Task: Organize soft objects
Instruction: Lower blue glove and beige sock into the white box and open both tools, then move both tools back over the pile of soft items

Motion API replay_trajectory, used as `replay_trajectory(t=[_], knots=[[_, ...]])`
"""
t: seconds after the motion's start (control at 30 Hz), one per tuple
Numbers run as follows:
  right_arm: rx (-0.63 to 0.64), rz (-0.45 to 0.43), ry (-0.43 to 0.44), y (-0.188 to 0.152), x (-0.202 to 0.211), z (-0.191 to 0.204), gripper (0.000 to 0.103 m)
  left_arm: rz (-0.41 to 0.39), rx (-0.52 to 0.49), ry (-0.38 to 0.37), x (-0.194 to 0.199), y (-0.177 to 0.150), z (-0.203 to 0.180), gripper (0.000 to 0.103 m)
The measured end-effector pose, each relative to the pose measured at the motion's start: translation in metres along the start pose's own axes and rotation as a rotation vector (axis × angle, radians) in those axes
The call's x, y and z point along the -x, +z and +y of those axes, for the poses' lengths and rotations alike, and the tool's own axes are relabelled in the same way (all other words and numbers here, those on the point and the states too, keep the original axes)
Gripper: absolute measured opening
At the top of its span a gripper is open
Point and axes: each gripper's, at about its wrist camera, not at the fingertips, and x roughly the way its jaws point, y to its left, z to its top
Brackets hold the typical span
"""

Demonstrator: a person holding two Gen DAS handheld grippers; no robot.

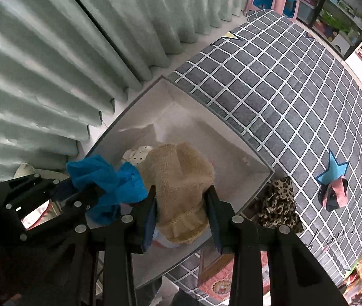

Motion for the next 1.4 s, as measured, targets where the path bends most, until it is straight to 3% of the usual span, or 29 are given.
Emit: replay_trajectory(t=[0.97,1.07,1.13,1.2,1.23,1.33,1.37,1.4], knots=[[0.011,0.028,-0.005,0.009,-0.018,-0.005,0.037,0.037,-0.001,0.021,-0.021,0.005,-0.004,0.017],[0.009,0.028,0.0,0.01,-0.018,-0.004,0.038,0.039,0.006,0.013,-0.023,0.005,-0.003,0.027],[0.001,0.028,0.006,0.01,-0.018,-0.005,0.045,0.033,0.011,0.016,-0.021,0.004,-0.002,0.05],[-0.008,0.019,0.009,0.01,-0.016,-0.006,0.06,0.024,0.017,0.018,-0.019,0.004,-0.001,0.065],[-0.01,0.017,0.01,0.011,-0.016,-0.006,0.06,0.023,0.019,0.014,-0.018,0.005,-0.001,0.072],[-0.007,0.018,0.007,0.011,-0.015,-0.006,0.061,0.028,0.023,0.008,-0.017,0.006,0.0,0.079],[-0.008,0.016,0.005,0.011,-0.014,-0.005,0.069,0.029,0.025,0.011,-0.017,0.006,0.0,0.08],[-0.009,0.014,0.003,0.01,-0.014,-0.005,0.086,0.027,0.028,0.011,-0.018,0.006,0.001,0.082]])
